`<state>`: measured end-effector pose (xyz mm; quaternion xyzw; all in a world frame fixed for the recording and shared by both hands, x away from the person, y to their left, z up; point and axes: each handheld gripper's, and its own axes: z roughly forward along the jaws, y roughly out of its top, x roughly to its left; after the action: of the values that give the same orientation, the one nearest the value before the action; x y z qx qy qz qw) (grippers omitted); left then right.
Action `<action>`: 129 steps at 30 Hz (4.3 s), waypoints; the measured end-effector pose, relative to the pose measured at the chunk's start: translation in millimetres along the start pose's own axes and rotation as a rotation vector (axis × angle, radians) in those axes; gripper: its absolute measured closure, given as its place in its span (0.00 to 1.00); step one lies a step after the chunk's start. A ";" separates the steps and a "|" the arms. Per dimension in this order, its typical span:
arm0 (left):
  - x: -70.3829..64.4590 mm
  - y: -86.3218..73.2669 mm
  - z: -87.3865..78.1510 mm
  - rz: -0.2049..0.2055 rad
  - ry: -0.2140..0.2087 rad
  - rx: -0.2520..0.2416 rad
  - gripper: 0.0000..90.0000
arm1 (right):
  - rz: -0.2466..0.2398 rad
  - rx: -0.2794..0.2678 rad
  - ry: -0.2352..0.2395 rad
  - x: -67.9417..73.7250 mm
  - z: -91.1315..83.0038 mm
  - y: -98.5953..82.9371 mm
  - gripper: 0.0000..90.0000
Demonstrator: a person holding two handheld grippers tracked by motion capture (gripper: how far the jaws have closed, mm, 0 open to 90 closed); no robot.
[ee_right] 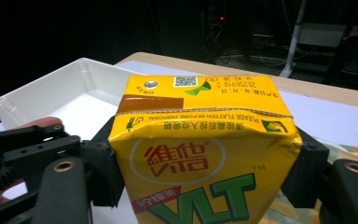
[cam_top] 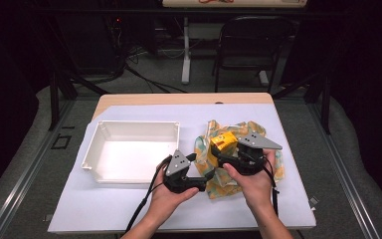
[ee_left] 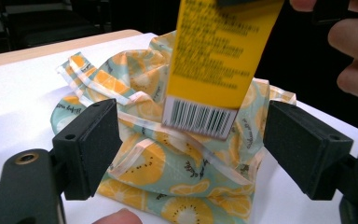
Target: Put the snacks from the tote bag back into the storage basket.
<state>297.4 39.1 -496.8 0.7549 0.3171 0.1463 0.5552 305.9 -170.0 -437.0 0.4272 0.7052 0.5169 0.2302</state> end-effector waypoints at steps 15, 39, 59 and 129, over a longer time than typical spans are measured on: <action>-0.4 2.5 -1.9 0.000 -0.020 -0.003 0.27 | -0.025 0.020 0.072 24.5 4.1 -2.0 0.32; -4.0 5.9 -13.1 0.051 0.010 -0.026 0.55 | -0.010 0.026 0.160 32.8 7.0 -2.3 0.30; 41.7 16.2 -38.9 -0.046 0.096 -0.064 0.56 | 0.016 -0.076 0.148 7.2 -17.5 11.3 0.24; 144.2 -30.8 -13.3 -0.178 0.338 0.143 0.58 | 0.093 0.056 -0.110 -79.7 -28.4 -63.2 0.28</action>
<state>389.1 147.2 -539.8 0.7262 0.4807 0.1982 0.4498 303.2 -258.4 -494.6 0.4935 0.6851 0.4829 0.2322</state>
